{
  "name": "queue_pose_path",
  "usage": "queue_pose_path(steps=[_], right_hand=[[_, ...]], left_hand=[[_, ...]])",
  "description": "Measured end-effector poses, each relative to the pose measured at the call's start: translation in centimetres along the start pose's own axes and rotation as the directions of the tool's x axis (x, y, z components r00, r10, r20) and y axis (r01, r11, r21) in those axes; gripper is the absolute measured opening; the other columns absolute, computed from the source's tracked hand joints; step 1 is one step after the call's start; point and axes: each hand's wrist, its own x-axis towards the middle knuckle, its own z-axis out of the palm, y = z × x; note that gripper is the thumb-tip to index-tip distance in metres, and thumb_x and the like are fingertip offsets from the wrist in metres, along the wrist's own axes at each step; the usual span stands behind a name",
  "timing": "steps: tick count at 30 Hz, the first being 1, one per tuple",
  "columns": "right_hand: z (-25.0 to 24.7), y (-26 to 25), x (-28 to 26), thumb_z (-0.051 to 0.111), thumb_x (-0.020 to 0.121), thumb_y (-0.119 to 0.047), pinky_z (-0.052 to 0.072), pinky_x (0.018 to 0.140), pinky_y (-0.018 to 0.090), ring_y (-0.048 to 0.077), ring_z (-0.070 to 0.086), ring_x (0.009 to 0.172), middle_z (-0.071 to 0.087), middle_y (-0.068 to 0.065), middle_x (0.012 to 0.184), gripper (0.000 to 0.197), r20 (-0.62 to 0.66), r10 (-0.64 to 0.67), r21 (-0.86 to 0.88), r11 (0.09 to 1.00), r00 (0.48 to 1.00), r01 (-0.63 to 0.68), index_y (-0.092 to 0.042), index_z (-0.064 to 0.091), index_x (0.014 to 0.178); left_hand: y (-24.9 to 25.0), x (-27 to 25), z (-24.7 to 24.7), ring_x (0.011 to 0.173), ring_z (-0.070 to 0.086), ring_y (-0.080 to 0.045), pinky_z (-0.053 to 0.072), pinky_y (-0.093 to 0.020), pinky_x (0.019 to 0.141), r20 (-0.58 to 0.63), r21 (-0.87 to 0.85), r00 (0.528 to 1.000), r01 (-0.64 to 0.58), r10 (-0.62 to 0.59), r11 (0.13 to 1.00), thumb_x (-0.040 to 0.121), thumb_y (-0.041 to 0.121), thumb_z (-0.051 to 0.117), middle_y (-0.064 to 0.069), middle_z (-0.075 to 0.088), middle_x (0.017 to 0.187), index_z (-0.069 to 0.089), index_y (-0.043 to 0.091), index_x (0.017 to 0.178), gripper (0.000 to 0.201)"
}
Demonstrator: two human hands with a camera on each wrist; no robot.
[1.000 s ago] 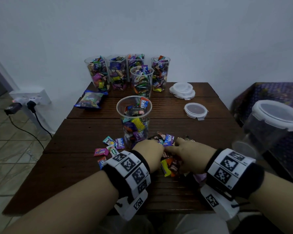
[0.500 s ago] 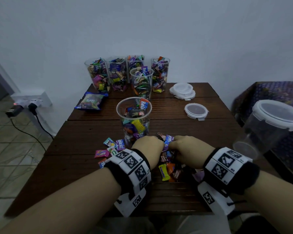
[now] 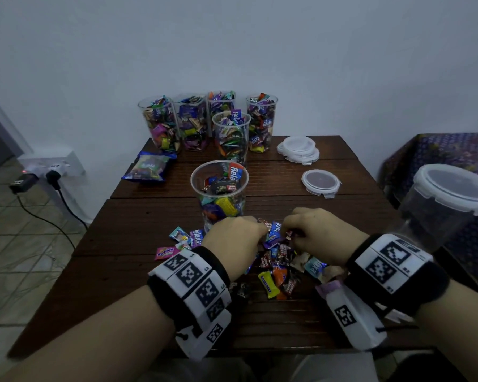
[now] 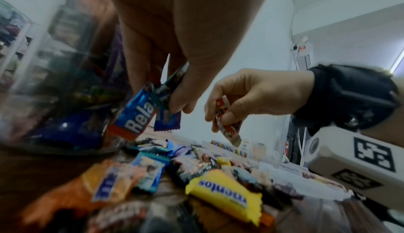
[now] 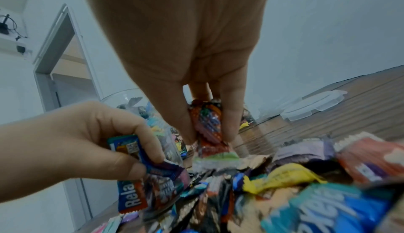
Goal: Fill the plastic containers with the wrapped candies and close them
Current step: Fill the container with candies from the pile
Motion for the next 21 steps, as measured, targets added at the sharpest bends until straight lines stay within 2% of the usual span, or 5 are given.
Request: queue_pose_path(steps=[4, 7, 11, 15, 21], right_hand=[[-1.1, -0.2, 0.0, 0.058, 0.088, -0.012, 0.039, 0.082, 0.027, 0.018, 0.052, 0.099, 0.044, -0.007, 0.096, 0.022, -0.076, -0.017, 0.016, 1.0, 0.997, 0.018, -0.014, 0.063, 0.109], [-2.0, -0.5, 0.0, 0.06, 0.087, -0.012, 0.039, 0.083, 0.025, 0.016, 0.052, 0.099, 0.05, -0.005, 0.099, 0.022, -0.134, -0.033, 0.049, 0.998, 0.99, 0.04, -0.015, 0.064, 0.108], [-3.0, -1.2, 0.0, 0.061, 0.087, -0.011, 0.039, 0.085, 0.025, 0.016, 0.052, 0.099, 0.056, 0.001, 0.107, 0.023, -0.178, -0.064, 0.086, 0.993, 0.982, 0.08, -0.014, 0.065, 0.109], [-3.9, -1.9, 0.6, 0.064, 0.083, -0.007, 0.033, 0.076, 0.02, 0.014, 0.051, 0.09, 0.054, -0.003, 0.095, 0.021, -0.264, -0.115, 0.062, 0.989, 0.958, 0.136, -0.013, 0.068, 0.103], [-5.2, -3.0, 1.1, 0.067, 0.082, -0.008, 0.03, 0.071, 0.017, 0.009, 0.047, 0.085, 0.051, -0.007, 0.091, 0.019, -0.349, -0.172, 0.068, 0.976, 0.921, 0.208, -0.013, 0.068, 0.101]], left_hand=[[-0.6, -1.2, -1.4, 0.106, 0.056, -0.021, 0.048, -0.038, 0.086, -0.099, -0.101, 0.995, -0.003, -0.007, 0.995, 0.093, 0.011, 0.046, 0.002, 0.059, 0.115, 0.061, 0.023, 0.114, 0.028], [-1.1, -2.1, -2.8, 0.108, 0.055, -0.015, 0.045, -0.035, 0.09, -0.176, -0.174, 0.984, -0.004, -0.027, 0.985, 0.093, 0.016, 0.049, 0.006, 0.06, 0.115, 0.063, 0.026, 0.112, 0.026], [-1.6, -3.3, -4.4, 0.107, 0.055, -0.009, 0.042, -0.025, 0.09, -0.25, -0.239, 0.966, 0.005, -0.067, 0.971, 0.091, 0.017, 0.054, 0.01, 0.063, 0.114, 0.066, 0.027, 0.11, 0.025], [-2.4, -4.1, -5.7, 0.105, 0.057, -0.009, 0.042, -0.024, 0.091, -0.291, -0.309, 0.949, 0.027, -0.122, 0.951, 0.089, 0.016, 0.058, 0.009, 0.064, 0.111, 0.069, 0.027, 0.106, 0.023], [-5.0, -5.7, -7.2, 0.079, 0.059, -0.006, 0.047, -0.023, 0.069, -0.302, -0.414, 0.927, 0.083, -0.223, 0.907, 0.087, 0.015, 0.062, 0.01, 0.064, 0.093, 0.069, 0.032, 0.094, 0.019]])
